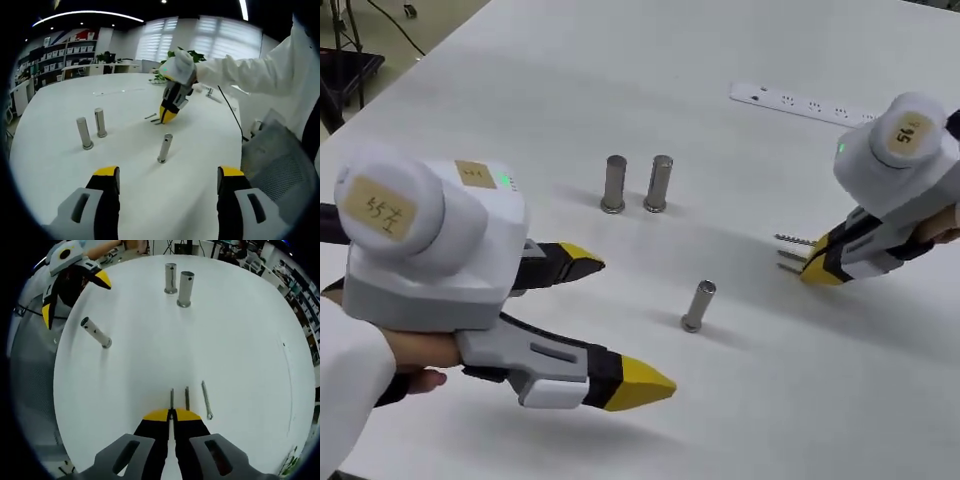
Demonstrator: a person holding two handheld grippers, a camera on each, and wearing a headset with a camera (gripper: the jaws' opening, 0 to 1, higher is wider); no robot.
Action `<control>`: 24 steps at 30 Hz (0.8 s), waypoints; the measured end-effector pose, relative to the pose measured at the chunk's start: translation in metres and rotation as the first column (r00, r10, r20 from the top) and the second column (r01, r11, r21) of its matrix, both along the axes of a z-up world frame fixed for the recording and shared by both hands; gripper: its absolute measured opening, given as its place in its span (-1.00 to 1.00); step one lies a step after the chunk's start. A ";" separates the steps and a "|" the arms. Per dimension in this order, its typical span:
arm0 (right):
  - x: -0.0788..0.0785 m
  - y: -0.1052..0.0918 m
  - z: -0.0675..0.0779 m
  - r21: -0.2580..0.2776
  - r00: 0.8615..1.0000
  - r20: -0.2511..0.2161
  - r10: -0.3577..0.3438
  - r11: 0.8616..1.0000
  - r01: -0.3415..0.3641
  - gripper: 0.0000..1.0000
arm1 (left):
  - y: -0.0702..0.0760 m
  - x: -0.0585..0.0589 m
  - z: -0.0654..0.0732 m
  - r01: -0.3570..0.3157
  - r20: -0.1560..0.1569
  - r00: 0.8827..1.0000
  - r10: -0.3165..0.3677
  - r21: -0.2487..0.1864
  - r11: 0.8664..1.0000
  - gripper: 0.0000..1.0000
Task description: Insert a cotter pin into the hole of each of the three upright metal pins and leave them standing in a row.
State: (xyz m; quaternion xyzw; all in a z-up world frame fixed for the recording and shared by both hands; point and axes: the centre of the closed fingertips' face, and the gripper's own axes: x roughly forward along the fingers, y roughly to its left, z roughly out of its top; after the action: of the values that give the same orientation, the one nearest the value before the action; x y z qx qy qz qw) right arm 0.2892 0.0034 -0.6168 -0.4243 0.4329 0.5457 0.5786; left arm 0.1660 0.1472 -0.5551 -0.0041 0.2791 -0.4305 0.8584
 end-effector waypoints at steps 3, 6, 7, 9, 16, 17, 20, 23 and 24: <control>0.000 0.001 0.000 -0.011 1.000 -0.013 0.021 1.000 -0.021 -1.00 | 0.002 0.002 0.000 -0.011 0.003 1.000 0.011 -0.003 1.000 0.57; 0.001 0.001 0.000 -0.016 0.999 -0.029 0.029 0.999 -0.030 -1.00 | 0.005 0.003 -0.002 -0.016 -0.001 1.000 0.016 0.005 1.000 0.57; 0.000 0.001 0.000 -0.018 0.999 -0.030 0.038 0.999 -0.039 -1.00 | 0.005 0.004 -0.002 -0.017 -0.002 1.000 0.017 0.006 1.000 0.56; 0.000 0.002 0.000 -0.027 0.998 -0.026 0.061 0.998 -0.062 -1.00 | 0.006 0.004 -0.001 -0.019 0.002 1.000 0.019 0.003 1.000 0.56; 0.000 0.001 -0.001 -0.051 1.000 -0.014 -0.027 0.998 0.026 -1.00 | 0.004 0.002 -0.002 0.002 0.007 1.000 -0.002 0.013 1.000 0.54; 0.001 0.002 0.000 -0.040 0.999 -0.017 -0.029 0.999 0.029 -1.00 | 0.003 0.001 -0.002 0.006 0.006 1.000 -0.007 0.013 1.000 0.54; -0.001 0.001 0.000 -0.027 0.999 -0.017 -0.031 0.999 0.030 -1.00 | 0.001 0.001 -0.001 0.006 0.008 1.000 -0.006 0.006 1.000 0.53; -0.002 0.002 0.000 -0.031 1.000 0.001 -0.008 0.999 0.008 -1.00 | -0.001 0.000 -0.001 0.008 0.005 1.000 -0.008 0.001 1.000 0.53; -0.003 0.002 0.000 -0.035 1.000 0.006 0.000 0.999 0.001 -1.00 | -0.001 0.000 -0.001 0.009 0.005 1.000 -0.010 0.004 1.000 0.53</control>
State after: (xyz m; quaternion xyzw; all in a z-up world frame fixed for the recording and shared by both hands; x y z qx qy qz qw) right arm 0.2864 0.0058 -0.6168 -0.4360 0.4408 0.5365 0.5725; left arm 0.1655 0.1459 -0.5560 -0.0002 0.2778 -0.4341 0.8570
